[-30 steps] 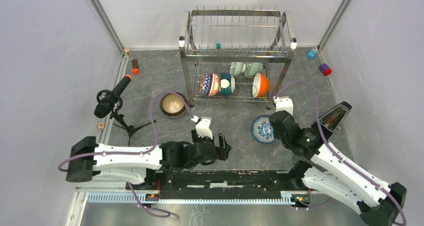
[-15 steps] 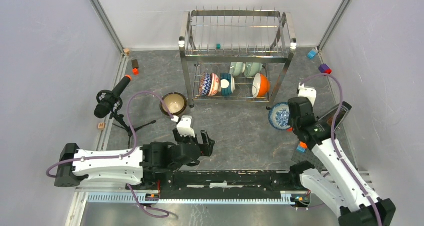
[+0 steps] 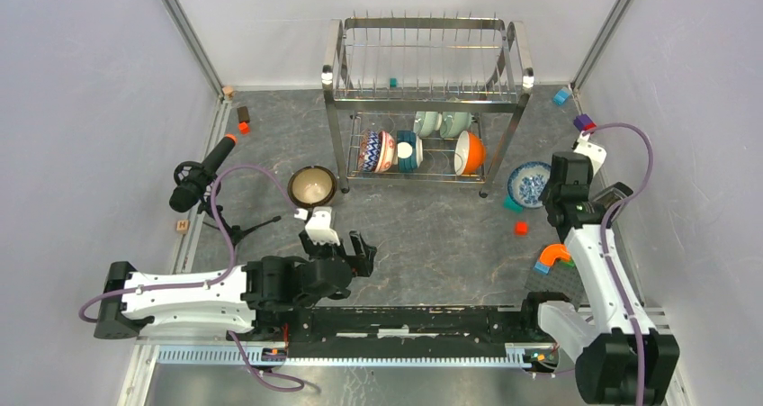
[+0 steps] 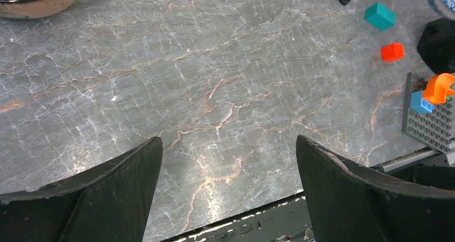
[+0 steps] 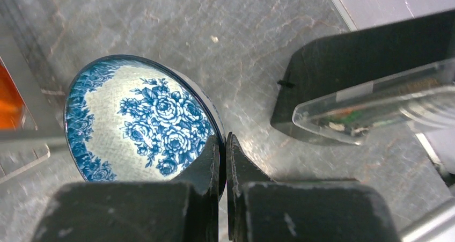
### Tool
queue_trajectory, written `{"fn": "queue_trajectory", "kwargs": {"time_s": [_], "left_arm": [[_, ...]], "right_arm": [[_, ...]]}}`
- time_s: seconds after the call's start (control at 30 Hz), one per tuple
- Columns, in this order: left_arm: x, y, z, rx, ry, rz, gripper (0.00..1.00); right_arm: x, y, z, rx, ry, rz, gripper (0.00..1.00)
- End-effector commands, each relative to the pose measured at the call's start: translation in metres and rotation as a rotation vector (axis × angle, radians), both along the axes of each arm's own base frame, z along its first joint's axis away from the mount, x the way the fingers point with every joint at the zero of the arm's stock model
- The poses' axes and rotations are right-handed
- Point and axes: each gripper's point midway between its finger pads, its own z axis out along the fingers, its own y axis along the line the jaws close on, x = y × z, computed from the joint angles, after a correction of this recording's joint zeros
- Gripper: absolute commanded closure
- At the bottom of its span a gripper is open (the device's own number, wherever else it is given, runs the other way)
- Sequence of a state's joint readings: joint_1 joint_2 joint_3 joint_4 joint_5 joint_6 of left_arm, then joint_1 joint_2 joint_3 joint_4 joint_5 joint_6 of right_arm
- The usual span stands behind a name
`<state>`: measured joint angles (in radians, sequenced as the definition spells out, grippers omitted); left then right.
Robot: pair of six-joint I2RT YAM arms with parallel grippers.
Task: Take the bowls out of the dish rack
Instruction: Place the bowl at the center of the board.
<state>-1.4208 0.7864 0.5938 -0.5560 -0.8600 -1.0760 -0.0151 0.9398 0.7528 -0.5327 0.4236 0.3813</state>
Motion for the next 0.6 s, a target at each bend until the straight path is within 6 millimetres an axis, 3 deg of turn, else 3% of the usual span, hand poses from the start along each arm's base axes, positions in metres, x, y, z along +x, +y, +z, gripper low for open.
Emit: {"fn": "queue_trajectory", "kwargs": {"time_s": [0.0,0.4,0.57], "left_arm": [[0.006,0.006,-0.001,0.004,-0.038,0.034,0.01],[0.001,0.004,-0.004,0.007,-0.097,-0.089,0.02],[0.003,0.007,-0.005,-0.028,-0.13,-0.087,0.03]], "right_arm": [[0.053,-0.008,0.042,0.056,-0.243,-0.084,1.0],[0.149,-0.034,0.019,0.078,-0.205,-0.155,1.0],[0.175,-0.046,-0.006,0.103,-0.15,-0.16,1.0]]}}
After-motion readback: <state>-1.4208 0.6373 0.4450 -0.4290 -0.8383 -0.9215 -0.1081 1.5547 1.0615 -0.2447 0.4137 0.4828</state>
